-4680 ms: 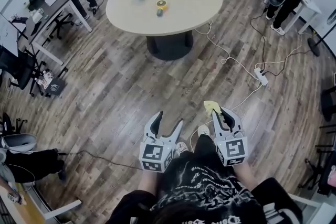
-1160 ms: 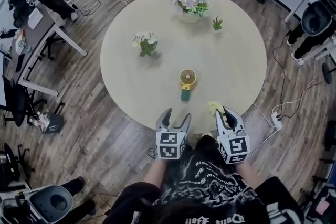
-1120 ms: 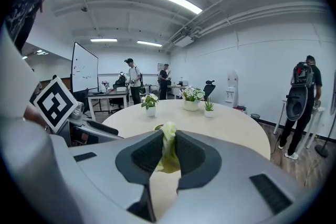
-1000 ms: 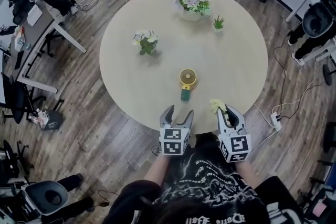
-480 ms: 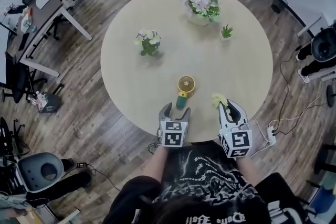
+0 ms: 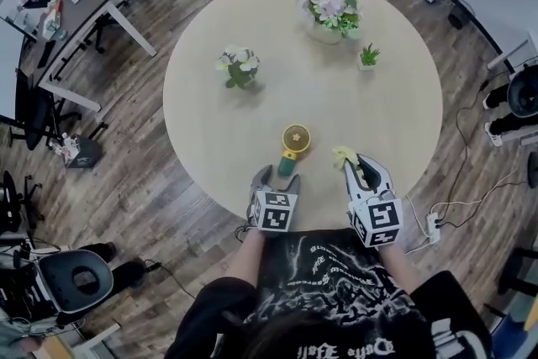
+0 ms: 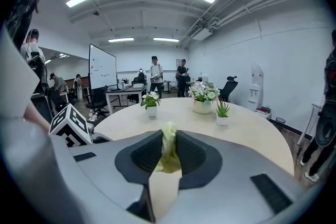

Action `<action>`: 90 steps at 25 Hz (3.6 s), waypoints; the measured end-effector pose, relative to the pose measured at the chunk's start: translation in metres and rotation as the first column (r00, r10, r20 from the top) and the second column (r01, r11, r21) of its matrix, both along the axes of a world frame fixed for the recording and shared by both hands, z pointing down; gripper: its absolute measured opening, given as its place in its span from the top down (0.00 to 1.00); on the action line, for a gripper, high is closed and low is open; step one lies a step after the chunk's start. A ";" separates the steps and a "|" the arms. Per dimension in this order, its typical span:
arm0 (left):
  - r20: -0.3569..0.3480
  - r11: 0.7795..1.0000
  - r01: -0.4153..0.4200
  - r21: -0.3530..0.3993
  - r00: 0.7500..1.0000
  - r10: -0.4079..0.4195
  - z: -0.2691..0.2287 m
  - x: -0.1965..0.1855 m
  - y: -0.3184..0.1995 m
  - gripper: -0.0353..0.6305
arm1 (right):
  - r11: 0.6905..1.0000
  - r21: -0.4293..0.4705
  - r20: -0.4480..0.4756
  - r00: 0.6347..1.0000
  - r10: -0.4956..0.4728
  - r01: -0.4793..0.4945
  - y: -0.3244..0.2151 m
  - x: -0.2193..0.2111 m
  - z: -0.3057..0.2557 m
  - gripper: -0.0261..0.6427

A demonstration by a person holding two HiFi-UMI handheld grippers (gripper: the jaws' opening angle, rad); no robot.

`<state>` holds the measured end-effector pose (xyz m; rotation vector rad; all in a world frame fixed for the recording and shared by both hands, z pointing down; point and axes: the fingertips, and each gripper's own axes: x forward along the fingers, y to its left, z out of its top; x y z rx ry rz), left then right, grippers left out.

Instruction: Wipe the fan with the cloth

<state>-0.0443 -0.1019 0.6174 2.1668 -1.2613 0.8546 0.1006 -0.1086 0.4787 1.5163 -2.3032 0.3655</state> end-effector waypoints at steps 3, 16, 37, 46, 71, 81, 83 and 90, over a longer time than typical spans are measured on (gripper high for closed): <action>0.021 1.000 0.005 0.004 1.000 -0.005 0.002 -0.001 0.000 0.48 | 1.000 -0.018 0.009 1.000 -0.019 0.020 -0.002 -0.003 0.005 0.84; 0.018 0.996 -0.084 0.011 0.996 0.084 -0.001 0.008 -0.001 0.68 | 0.962 -0.129 0.064 0.970 -0.234 0.240 0.001 -0.052 0.026 0.84; 0.001 0.978 -0.206 0.001 0.978 0.206 0.000 0.018 0.007 0.68 | 0.701 -0.442 0.107 0.809 -0.578 0.559 -0.004 -0.154 0.099 0.84; 0.002 0.982 -0.189 -0.004 0.982 0.189 -0.001 0.015 0.007 0.68 | 0.787 -0.289 -0.097 0.801 -0.591 0.545 -0.016 -0.160 0.091 0.83; -0.017 0.984 -0.175 -0.017 0.984 0.175 -0.002 0.015 0.005 0.69 | 0.892 -0.158 -0.231 0.862 -0.451 0.424 -0.085 -0.129 0.077 0.84; -0.021 0.985 -0.169 -0.023 0.985 0.169 0.001 0.015 0.004 0.69 | 0.927 -0.102 -0.232 0.898 -0.374 0.360 -0.100 -0.116 0.074 0.85; -0.021 0.985 -0.172 -0.024 0.985 0.172 0.002 0.016 0.005 0.69 | 0.944 -0.089 -0.237 0.913 -0.331 0.319 -0.107 -0.108 0.072 0.86; -0.027 0.985 -0.168 -0.029 0.985 0.168 0.001 0.014 0.005 0.69 | 0.958 -0.084 -0.267 0.920 -0.286 0.273 -0.119 -0.076 0.069 0.86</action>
